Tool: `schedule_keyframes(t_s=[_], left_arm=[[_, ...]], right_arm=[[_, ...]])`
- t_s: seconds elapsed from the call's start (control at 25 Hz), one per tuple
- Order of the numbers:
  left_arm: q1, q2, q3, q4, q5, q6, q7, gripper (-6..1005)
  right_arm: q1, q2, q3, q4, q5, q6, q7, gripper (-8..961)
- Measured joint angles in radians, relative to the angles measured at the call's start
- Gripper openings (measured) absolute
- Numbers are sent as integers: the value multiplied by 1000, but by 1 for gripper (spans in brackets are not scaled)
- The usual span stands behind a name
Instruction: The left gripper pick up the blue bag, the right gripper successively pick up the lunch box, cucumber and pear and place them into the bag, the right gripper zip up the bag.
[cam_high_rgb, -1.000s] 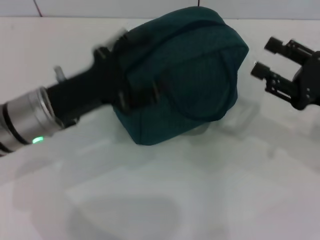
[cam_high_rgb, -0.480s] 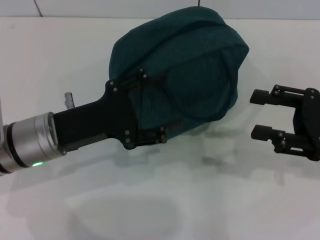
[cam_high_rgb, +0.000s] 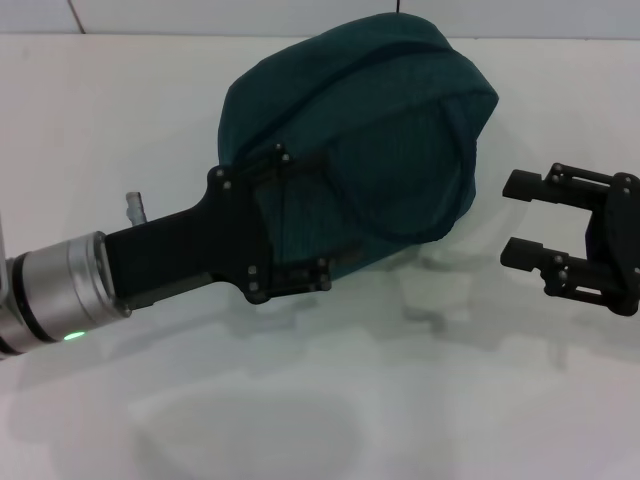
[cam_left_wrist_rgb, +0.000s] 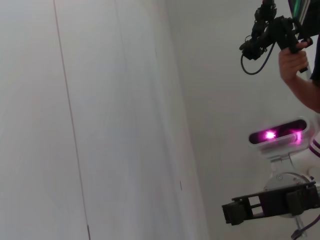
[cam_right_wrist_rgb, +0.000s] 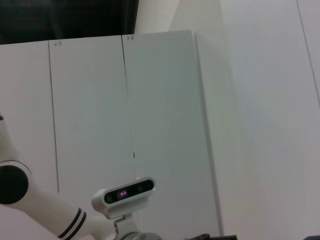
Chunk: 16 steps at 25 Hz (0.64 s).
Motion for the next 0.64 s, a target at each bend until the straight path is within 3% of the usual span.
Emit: schedule_keyframes(t_s=[0.64], left_arm=[[14,-7,6,-2,1,1,17,845]], right_arm=[[-24,17,2,2,-1,1,-23,632]])
